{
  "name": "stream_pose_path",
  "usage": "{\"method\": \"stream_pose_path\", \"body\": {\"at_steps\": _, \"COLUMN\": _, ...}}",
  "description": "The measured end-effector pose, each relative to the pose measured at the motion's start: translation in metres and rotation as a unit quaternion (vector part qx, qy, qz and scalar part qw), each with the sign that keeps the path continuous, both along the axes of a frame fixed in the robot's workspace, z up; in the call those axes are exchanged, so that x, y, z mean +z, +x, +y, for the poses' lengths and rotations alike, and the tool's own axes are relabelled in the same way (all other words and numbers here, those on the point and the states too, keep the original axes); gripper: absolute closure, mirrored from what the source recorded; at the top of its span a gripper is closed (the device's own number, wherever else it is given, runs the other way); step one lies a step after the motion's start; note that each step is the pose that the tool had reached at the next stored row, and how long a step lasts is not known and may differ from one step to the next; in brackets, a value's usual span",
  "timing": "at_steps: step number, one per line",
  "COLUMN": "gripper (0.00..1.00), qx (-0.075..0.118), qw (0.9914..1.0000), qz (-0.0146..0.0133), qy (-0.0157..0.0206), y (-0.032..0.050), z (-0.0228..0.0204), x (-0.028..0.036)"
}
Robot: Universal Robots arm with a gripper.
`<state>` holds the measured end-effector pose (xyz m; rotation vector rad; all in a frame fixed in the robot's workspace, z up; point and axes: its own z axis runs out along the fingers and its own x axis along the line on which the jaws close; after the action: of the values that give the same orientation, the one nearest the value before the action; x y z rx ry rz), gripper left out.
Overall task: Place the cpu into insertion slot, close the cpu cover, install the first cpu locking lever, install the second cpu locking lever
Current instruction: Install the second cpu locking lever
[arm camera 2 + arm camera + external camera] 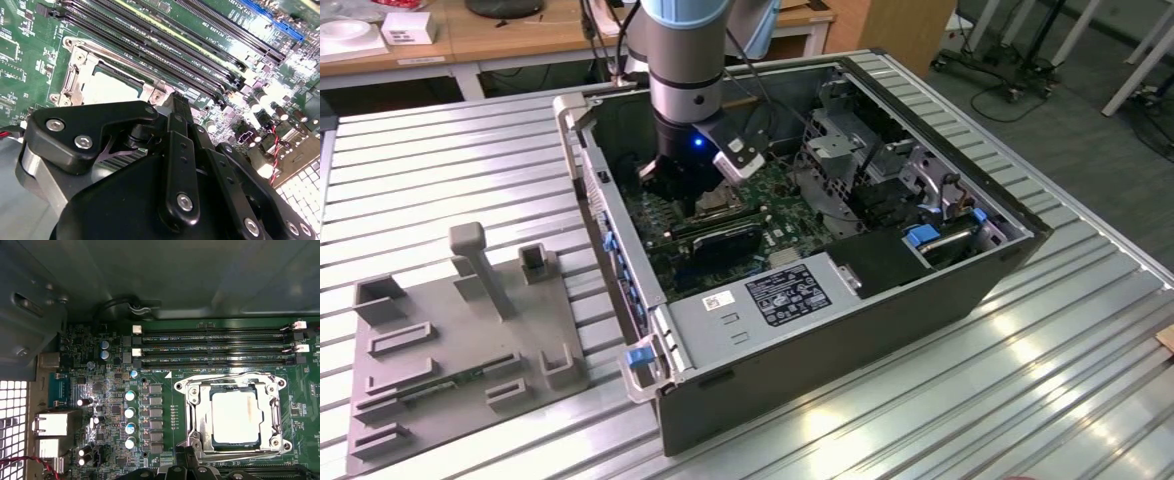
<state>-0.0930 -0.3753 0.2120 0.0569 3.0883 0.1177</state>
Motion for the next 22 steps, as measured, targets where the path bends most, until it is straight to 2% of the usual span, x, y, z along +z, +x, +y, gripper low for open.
{"method": "stream_pose_path", "body": {"at_steps": 4, "gripper": 0.89, "qx": 0.000, "qw": 1.00000, "qz": 0.0000, "qy": 0.0000, "y": 0.0032, "z": 0.0001, "x": 0.0000}}
{"method": "stream_pose_path", "body": {"at_steps": 10, "gripper": 0.89, "qx": 0.000, "qw": 1.00000, "qz": 0.0000, "qy": 0.0000, "y": 0.0122, "z": 0.0020, "x": -0.0002}}
{"method": "stream_pose_path", "body": {"at_steps": 22, "gripper": 0.89, "qx": 0.000, "qw": 1.00000, "qz": 0.0000, "qy": 0.0000, "y": 0.0292, "z": 0.0144, "x": -0.0014}}
